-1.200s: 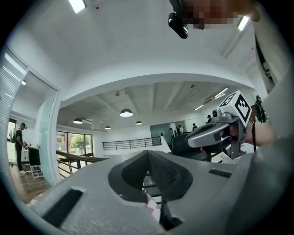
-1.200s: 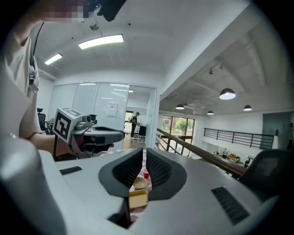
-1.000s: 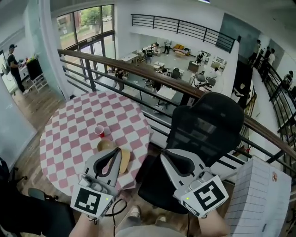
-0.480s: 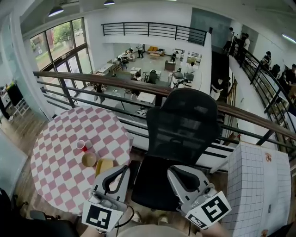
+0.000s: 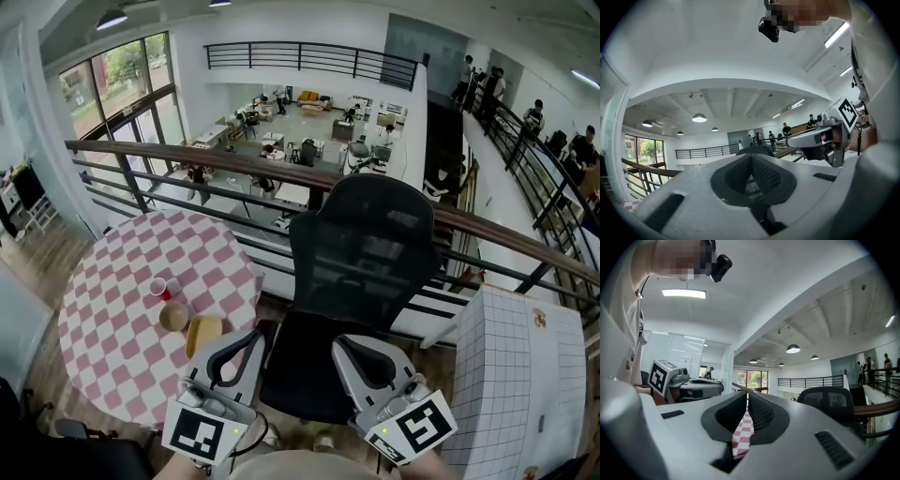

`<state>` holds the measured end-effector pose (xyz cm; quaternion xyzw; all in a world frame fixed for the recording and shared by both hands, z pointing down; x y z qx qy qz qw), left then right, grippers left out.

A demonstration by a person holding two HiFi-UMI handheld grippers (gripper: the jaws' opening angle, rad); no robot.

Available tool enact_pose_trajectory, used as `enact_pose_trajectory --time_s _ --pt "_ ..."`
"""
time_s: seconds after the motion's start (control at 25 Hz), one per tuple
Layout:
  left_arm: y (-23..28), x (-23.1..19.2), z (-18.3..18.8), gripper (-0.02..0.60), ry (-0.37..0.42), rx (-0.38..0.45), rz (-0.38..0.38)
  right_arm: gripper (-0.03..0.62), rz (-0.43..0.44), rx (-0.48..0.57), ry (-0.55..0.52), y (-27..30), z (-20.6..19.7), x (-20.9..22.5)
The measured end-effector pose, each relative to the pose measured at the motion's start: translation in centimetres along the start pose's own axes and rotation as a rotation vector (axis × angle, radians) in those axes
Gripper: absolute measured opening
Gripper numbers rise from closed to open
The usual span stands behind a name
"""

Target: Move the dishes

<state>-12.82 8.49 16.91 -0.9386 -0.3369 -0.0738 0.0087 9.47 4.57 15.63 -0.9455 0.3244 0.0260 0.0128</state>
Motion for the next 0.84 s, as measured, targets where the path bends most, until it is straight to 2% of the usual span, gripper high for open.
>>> enact_pose_trajectory --time_s 0.16,0.36,0.64,0.84 --pt "-1.2 -0.6 0.1 0.014 -0.005 -0.004 0.003 0.028 0.005 -0.007 -0.011 0.7 0.6 -1.1" --pt "-0.4 0.6 0.0 0.014 -0.013 -0.005 0.02 0.028 0.022 0.006 -0.013 0.2 0.0 0.0" --pt "0.0 0.9 0.2 0.012 -0.035 0.004 0.002 0.028 0.023 0.009 -0.007 0.3 0.0 0.4" --pt "-2.2 -0.4 1.1 0.014 -0.036 0.002 -0.009 0.028 0.021 0.014 -0.007 1.2 1.4 -2.1"
Point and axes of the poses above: the fingertips, and each gripper's own axes: y forward along the fingers, x to its right, z out of its top, the point moved 10 cm from there along -y, backward along the fingers, and after that the axes turned 15 degrees about -z, right-handed, at the moved point
